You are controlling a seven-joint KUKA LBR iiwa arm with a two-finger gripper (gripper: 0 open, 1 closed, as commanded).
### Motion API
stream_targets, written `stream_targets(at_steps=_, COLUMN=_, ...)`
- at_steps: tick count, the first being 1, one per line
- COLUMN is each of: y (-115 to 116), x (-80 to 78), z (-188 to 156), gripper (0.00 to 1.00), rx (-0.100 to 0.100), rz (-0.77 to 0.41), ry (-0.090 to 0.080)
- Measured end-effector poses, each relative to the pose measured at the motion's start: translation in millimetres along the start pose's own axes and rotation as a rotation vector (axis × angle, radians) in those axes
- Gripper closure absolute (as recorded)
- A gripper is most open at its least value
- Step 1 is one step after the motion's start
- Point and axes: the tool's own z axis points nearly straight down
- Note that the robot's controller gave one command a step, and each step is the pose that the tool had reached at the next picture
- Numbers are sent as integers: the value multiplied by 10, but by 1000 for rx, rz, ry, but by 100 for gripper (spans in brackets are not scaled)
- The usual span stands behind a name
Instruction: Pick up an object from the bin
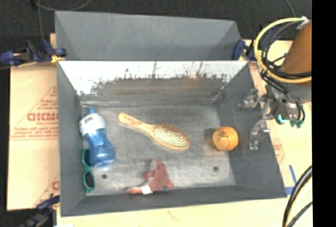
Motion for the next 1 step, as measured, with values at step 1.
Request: stream_targets(at_steps=1, y=6, x=-17, z=-42, gripper=0, rx=2, rz=-4, ry=-8)
